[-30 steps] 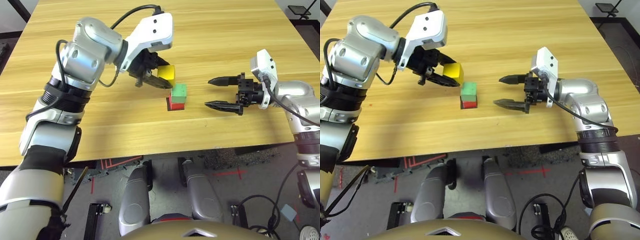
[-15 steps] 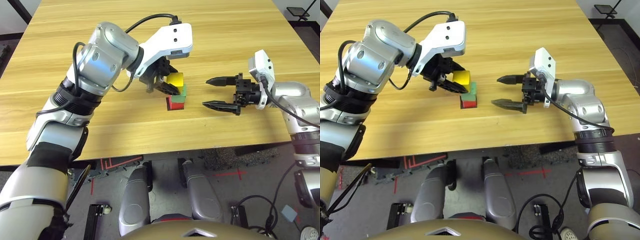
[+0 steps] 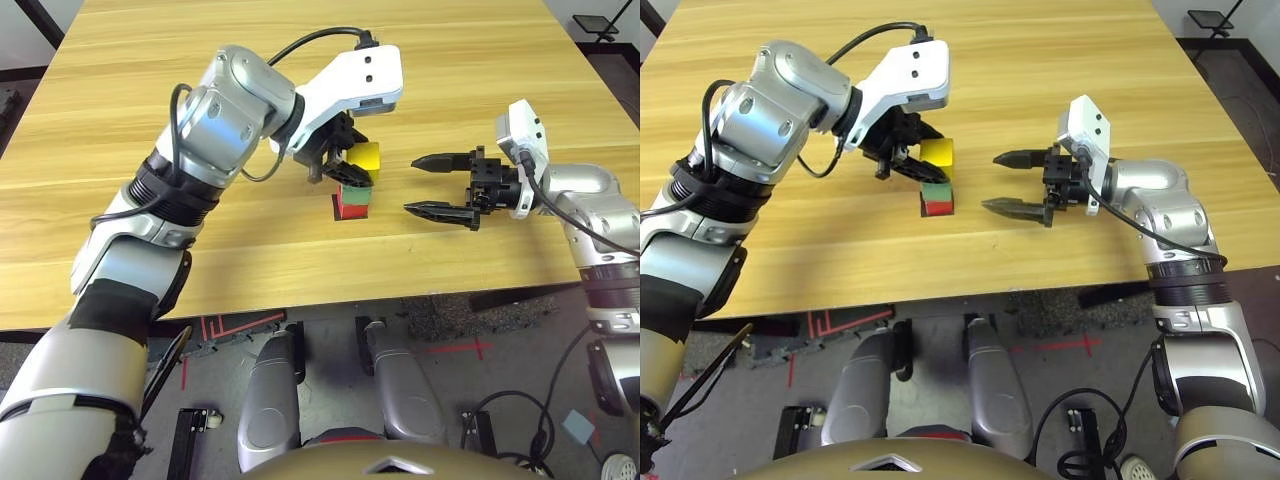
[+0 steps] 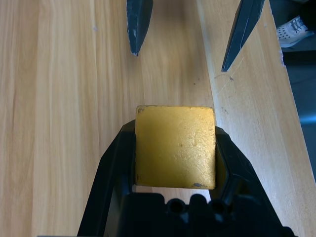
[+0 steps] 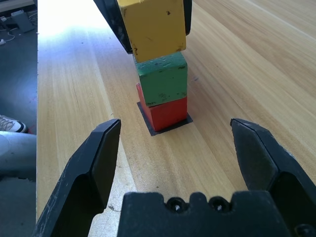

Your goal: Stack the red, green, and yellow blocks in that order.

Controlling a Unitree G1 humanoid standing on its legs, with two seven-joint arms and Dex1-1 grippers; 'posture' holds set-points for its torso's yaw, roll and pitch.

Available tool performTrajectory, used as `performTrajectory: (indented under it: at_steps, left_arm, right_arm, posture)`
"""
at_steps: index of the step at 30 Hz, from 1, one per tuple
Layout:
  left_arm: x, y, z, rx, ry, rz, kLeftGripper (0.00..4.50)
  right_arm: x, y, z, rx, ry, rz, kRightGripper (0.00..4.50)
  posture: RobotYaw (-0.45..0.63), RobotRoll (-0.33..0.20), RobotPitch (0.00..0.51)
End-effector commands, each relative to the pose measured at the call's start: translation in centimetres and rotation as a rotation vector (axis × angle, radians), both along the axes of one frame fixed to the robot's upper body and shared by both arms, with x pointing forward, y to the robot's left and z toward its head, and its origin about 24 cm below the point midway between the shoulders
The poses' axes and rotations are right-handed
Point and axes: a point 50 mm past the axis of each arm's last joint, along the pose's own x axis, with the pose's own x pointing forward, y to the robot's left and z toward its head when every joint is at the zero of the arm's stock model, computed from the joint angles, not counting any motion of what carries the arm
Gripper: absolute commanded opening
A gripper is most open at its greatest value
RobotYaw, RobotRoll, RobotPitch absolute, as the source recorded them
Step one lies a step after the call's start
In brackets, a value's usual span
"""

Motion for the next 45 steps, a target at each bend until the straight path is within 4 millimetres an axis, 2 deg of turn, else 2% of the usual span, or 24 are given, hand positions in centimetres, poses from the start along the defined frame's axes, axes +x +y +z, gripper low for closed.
performTrajectory:
  at_steps: [1,9,23,33,41,45]
  left_arm:
    - [0.4,0.2,-0.7,0.033,-0.015,0.006,2.01]
    - [0.3,0.0,-1.2,0.038,-0.003,-0.007,2.01]
    - [-0.7,-0.5,-0.5,0.025,0.019,-0.045,2.01]
    - [0.3,-0.3,-1.4,0.046,0.002,-0.025,2.01]
    - [0.3,0.1,-1.9,0.079,-0.005,-0.047,2.01]
    - [0.1,0.2,-1.7,0.077,0.009,-0.048,3.31]
  right_arm:
    - [-0.2,0.1,-0.1,0.0,-0.001,0.007,4.5]
    - [-0.2,0.0,-0.1,-0.003,0.0,0.002,4.5]
    - [-0.1,0.0,-0.4,0.002,0.002,0.001,4.5]
    - [-0.4,0.0,-0.4,0.011,0.005,0.0,4.5]
    - [-0.5,-0.1,-0.4,0.013,0.008,-0.001,4.5]
    - [-0.3,-0.1,-0.5,0.011,0.008,-0.002,4.5]
  posture:
    - [0.18,0.099,0.224]
    - [0.17,0.096,0.227]
    - [0.18,0.105,0.228]
    - [0.16,0.102,0.234]
    - [0.16,0.101,0.234]
    - [0.16,0.104,0.223]
